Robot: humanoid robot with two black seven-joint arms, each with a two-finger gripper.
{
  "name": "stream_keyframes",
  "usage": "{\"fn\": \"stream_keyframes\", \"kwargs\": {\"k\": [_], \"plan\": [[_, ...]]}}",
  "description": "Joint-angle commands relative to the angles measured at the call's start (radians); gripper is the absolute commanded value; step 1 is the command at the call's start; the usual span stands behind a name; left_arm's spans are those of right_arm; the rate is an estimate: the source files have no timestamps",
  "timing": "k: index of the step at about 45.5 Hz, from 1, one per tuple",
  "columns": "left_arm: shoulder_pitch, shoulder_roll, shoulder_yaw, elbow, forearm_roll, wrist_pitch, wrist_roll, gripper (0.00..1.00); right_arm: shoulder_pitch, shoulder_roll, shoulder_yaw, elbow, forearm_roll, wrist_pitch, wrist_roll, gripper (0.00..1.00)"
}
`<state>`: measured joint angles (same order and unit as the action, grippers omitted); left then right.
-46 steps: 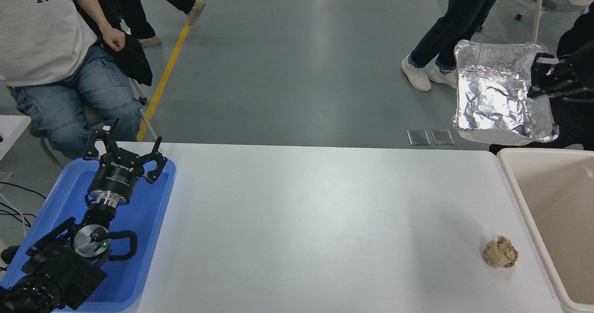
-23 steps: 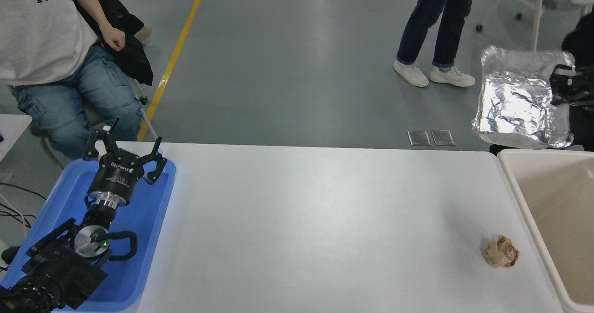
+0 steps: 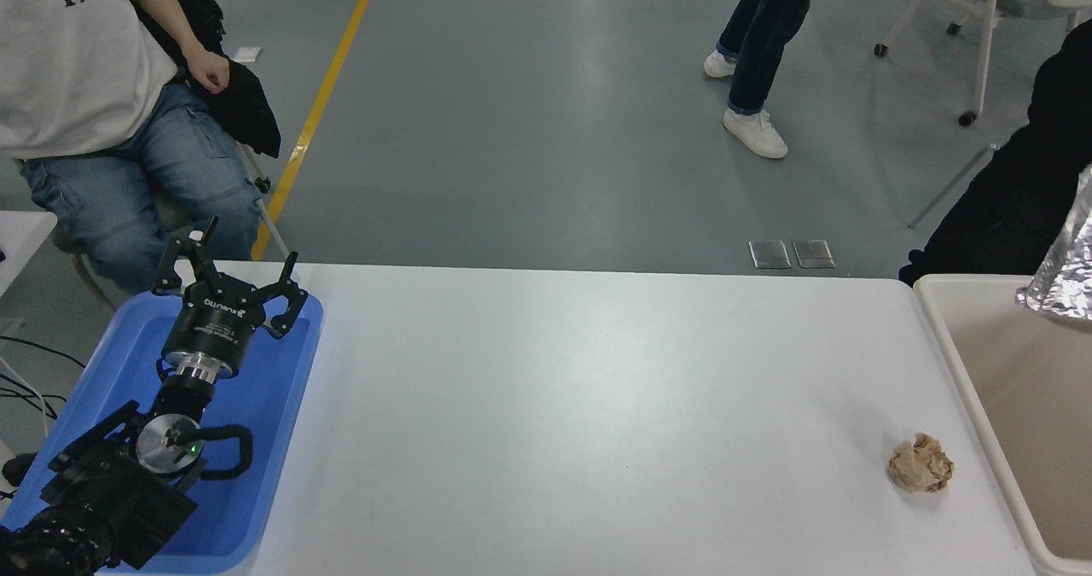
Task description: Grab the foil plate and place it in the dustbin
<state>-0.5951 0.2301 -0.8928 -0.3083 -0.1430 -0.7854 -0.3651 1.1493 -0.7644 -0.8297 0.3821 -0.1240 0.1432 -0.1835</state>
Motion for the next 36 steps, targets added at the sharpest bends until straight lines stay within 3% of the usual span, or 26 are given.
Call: {"fn": "stream_keyframes", "kwargs": {"k": [1, 9, 23, 26, 27, 31, 35, 36], "plan": [[0.0, 0.0, 0.0, 0.0, 0.0, 0.0, 0.0, 1.0, -0.292, 0.079, 0.182, -0.225, 0.0, -0.116, -0.008, 0.0], [0.0, 0.0, -0.002, 0.0, 0.0, 0.0, 0.0, 1.0, -0.425, 0.183, 0.25, -0.362, 0.001, -0.129, -0.007, 0.0], [0.0, 0.0, 0.0, 0.0, 0.0, 0.0, 0.0, 1.0, -0.467, 0.224, 0.276, -0.364, 0.0, -0.175, -0.007, 0.0], [0.0, 0.0, 0.0, 0.0, -0.001, 0.0, 0.0, 1.0, -0.467, 0.224, 0.274, -0.365, -0.002, -0.177, -0.007, 0.35], [0.0, 0.0, -0.002, 0.0, 0.0, 0.0, 0.0, 1.0, -0.467, 0.224, 0.274, -0.365, -0.002, -0.177, -0.007, 0.43], [0.0, 0.0, 0.0, 0.0, 0.0, 0.0, 0.0, 1.0, -0.467, 0.223, 0.268, -0.365, -0.002, -0.177, -0.007, 0.58], [0.0, 0.0, -0.002, 0.0, 0.0, 0.0, 0.0, 1.0, -0.467, 0.221, 0.265, -0.361, -0.002, -0.177, -0.005, 1.0], [0.0, 0.0, 0.0, 0.0, 0.0, 0.0, 0.0, 1.0, -0.467, 0.221, 0.265, -0.358, -0.003, -0.175, -0.005, 1.0]]}}
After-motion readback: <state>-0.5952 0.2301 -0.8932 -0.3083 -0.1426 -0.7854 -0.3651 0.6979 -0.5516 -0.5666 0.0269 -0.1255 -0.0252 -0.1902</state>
